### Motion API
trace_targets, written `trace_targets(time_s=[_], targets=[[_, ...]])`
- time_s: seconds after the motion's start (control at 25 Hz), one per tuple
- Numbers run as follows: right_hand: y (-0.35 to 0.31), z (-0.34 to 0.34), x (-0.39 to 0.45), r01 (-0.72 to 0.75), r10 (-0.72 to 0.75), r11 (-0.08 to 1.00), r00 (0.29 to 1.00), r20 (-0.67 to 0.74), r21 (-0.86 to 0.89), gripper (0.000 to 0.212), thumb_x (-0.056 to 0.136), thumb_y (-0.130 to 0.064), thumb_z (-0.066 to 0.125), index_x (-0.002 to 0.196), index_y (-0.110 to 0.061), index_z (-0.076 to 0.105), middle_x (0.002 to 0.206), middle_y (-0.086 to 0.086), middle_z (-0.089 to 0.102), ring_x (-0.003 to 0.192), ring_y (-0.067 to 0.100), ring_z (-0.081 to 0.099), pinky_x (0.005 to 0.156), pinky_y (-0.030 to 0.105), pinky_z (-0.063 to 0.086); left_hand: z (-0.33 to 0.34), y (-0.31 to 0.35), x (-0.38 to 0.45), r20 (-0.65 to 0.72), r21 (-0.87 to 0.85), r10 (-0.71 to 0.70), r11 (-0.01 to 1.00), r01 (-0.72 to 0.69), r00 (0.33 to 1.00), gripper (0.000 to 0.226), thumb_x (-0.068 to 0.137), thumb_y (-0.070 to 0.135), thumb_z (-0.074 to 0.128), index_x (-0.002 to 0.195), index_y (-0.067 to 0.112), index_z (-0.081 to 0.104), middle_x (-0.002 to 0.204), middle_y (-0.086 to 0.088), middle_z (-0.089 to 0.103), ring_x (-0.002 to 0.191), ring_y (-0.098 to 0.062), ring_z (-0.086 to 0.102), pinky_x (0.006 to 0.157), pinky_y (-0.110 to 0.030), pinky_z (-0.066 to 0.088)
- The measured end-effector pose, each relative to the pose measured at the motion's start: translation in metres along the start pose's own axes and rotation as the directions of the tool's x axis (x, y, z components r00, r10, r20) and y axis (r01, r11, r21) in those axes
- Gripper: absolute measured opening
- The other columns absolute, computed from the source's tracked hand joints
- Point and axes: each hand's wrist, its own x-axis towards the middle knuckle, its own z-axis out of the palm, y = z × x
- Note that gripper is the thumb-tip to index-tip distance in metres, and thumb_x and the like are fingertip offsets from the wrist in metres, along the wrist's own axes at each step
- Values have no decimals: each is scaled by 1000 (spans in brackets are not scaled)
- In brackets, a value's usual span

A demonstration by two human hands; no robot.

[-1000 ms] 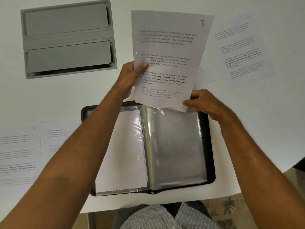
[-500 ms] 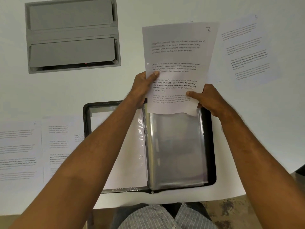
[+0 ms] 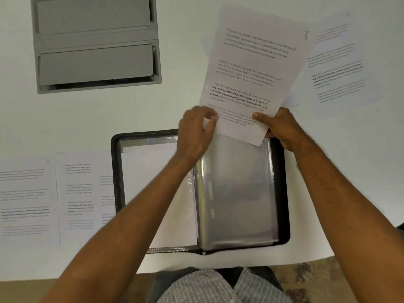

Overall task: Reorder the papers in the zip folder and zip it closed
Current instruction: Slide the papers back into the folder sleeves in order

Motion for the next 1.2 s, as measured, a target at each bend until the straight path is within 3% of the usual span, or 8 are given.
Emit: trace_targets(time_s=[0.12, 0.24, 0.48, 0.72, 0.96, 1.12, 1.2], targets=[[1, 0, 3, -7, 7, 1000, 1000, 15, -8, 28, 93, -22, 76, 119, -29, 67, 108, -11, 77, 97, 11, 76, 73, 35, 64, 18, 0, -21, 209, 227, 93, 964, -141, 973, 28, 95, 42, 64, 119, 27, 68, 116, 5, 69, 108, -23, 60, 90, -44, 46], [2, -4, 8, -38, 40, 998, 998, 40, -40, 31, 92, -21, 77, 121, -26, 67, 107, -11, 76, 96, 11, 75, 72, 33, 64, 31, 1, -30, 331, 364, 62, 912, -188, 942, 43, 95, 46, 65, 133, 28, 60, 128, 3, 64, 119, -25, 55, 96, -45, 34], [1, -13, 15, -85, 95, 992, 991, 99, -97, 42, 92, -19, 76, 133, -18, 64, 114, -5, 74, 98, 12, 74, 73, 31, 64, 41, 1, -31, 244, 501, 86, 842, -202, 966, 47, 85, 46, 75, 124, 22, 62, 124, -3, 58, 110, -27, 52, 88, -45, 38], [-3, -16, 21, -93, 109, 990, 983, 150, -110, 42, 91, -18, 77, 132, -19, 65, 117, -2, 75, 103, 16, 74, 74, 32, 64, 43, 4, -23, 250, 514, 54, 839, -180, 967, 27, 84, 36, 79, 99, 20, 64, 98, 1, 63, 92, -25, 57, 82, -43, 33], [-10, -23, 26, -90, 111, 990, 975, 194, -113, 46, 90, -20, 77, 134, -19, 65, 120, -1, 75, 106, 17, 74, 84, 37, 63, 26, -4, -18, 185, 511, -105, 860, -4, 977, 18, 90, 40, 73, 96, 24, 71, 112, -1, 52, 108, -25, 46, 84, -36, 20], [-13, -23, 25, -86, 111, 989, 968, 226, -118, 39, 89, -20, 77, 127, -25, 67, 117, -3, 76, 105, 16, 74, 81, 36, 64, 14, -8, -16, 173, 392, -329, 887, 242, 928, 12, 89, 38, 76, 96, 29, 76, 148, -2, 40, 137, -27, 31, 105, -41, 25], [-14, -23, 24, -77, 104, 990, 965, 240, -118, 39, 89, -21, 77, 126, -25, 67, 117, -3, 77, 105, 16, 74, 82, 38, 64, 9, -5, -13, 191, 344, -389, 887, 310, 901, 10, 88, 37, 77, 95, 30, 77, 146, 1, 46, 137, -25, 35, 105, -41, 26]])
